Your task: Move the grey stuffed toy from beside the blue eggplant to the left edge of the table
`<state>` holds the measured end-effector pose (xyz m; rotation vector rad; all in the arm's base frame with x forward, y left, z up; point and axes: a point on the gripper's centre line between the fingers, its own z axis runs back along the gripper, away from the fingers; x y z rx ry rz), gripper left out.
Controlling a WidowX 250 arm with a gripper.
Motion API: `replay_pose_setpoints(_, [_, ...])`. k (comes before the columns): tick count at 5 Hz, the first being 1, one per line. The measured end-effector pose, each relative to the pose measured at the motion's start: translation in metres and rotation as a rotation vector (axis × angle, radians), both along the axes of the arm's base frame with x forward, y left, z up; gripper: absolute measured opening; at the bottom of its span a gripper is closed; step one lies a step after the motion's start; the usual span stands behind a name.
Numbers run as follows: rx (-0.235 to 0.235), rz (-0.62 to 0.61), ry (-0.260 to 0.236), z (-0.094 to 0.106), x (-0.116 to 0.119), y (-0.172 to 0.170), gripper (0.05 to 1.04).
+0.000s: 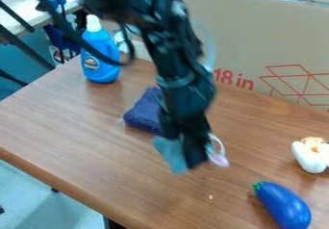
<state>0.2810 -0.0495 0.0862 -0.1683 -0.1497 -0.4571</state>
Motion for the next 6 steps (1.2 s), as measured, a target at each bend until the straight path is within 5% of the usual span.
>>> replay_pose_setpoints(1, [0.05,0.044,0.01,0.017,-0.023,0.032,0.701])
replay_pose_setpoints(3, [0.139,0.14,0.042,0.01,-0.054,0.117,0.701])
replay_pose_setpoints(4, [0.163,0.2,0.018,0.01,-0.069,0.167,0.701])
replay_pose_setpoints(6, [0.131,0.305,-0.01,0.003,-0.064,0.216,0.701])
